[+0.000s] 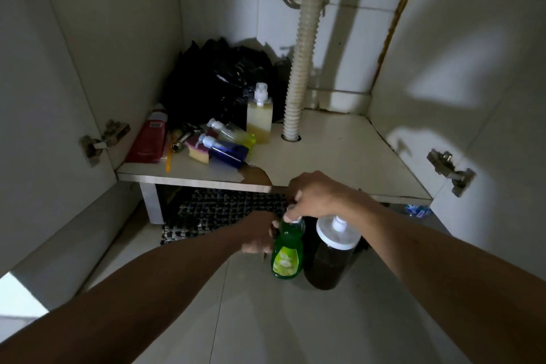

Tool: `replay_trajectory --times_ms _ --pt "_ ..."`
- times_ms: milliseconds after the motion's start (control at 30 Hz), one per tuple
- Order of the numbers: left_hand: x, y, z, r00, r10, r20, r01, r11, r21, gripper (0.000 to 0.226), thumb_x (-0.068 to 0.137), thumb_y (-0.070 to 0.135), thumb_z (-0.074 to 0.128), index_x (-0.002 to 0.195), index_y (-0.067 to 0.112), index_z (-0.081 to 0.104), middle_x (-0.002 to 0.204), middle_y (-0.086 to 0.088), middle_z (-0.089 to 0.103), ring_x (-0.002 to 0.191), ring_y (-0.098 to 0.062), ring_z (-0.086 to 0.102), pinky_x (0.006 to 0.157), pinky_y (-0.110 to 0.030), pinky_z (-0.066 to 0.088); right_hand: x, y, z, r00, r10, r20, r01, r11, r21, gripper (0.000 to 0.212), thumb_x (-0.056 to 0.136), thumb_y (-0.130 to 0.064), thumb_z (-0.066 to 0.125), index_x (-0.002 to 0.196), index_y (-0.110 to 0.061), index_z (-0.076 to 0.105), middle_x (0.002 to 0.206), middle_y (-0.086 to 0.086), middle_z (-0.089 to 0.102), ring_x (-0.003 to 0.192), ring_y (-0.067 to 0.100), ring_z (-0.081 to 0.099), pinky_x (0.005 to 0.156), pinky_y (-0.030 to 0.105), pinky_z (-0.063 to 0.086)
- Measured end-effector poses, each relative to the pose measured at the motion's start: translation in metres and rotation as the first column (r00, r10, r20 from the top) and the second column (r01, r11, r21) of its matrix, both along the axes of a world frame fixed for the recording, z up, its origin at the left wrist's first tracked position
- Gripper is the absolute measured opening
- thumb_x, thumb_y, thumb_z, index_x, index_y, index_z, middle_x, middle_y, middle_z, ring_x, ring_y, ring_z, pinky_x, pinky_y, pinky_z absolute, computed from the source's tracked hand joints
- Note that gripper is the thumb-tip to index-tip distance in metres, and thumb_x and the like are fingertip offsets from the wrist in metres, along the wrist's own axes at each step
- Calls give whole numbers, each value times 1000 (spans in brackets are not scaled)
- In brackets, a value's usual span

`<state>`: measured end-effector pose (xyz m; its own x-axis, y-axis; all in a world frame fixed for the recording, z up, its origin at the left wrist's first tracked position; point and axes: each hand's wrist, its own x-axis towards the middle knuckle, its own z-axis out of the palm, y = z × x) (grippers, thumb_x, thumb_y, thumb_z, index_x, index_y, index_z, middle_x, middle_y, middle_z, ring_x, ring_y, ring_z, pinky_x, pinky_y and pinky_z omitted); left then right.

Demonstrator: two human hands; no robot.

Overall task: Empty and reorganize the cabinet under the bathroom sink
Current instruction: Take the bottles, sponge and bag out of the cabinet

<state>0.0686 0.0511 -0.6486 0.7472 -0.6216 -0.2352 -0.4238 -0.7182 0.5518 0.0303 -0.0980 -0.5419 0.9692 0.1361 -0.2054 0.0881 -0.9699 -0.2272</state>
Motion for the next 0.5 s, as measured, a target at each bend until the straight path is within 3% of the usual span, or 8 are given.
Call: replay_trajectory --times_ms 67,167,233,267,333,433,500 --pt "15 10 22 998 28 53 -24 998 -59 10 79 -2 63 80 8 60 75 -11 62 70 -21 62 58 -22 47 8 -4 23 998 -10 61 8 999 34 21 77 -38 80 82 -18 75 90 -1 75 87 19 69 72 30 55" --pt "44 29 60 982 184 -46 -190 946 -263 11 85 -5 61 83 5 59 72 -19 64 52 -21 65 46 -24 53 30 -6 68 982 -60 180 54 998 36 22 86 -33 73 98 -15 77 99 -3 73 92 13 66 78 22 51" --pt "63 36 87 945 325 -40 -314 862 -397 7 87 1 63 84 7 60 68 -14 66 49 -20 65 46 -27 54 52 -7 93 962 -120 244 114 993 36 24 84 -25 70 96 -5 76 93 10 75 91 23 71 86 32 57" --pt "73 37 99 917 397 -30 -365 809 -461 4 86 4 65 86 6 62 67 -12 67 52 -22 66 49 -31 57 64 -6 103 951 -150 270 136 988 70 24 80 -21 71 94 -2 75 91 15 75 90 27 73 86 38 59" --pt "96 36 116 852 524 11 -434 716 -547 20 81 12 71 99 6 65 78 -9 71 67 -24 69 65 -39 61 86 -3 120 934 -182 308 133 976 172 21 78 -19 75 94 -6 78 92 11 76 92 25 73 87 42 60" --pt "128 31 131 767 629 127 -508 716 -479 54 74 27 78 122 16 58 108 -5 67 99 -23 64 84 -33 55 122 6 132 916 -195 351 113 964 242 25 80 -21 79 102 -11 77 102 6 72 99 22 68 88 35 57" --pt "145 23 136 760 642 106 -524 700 -486 61 73 24 79 126 12 52 112 -9 64 102 -26 62 81 -34 55 147 14 131 925 -162 344 96 975 202 19 78 -21 79 90 -7 73 89 11 67 89 25 65 71 34 54"
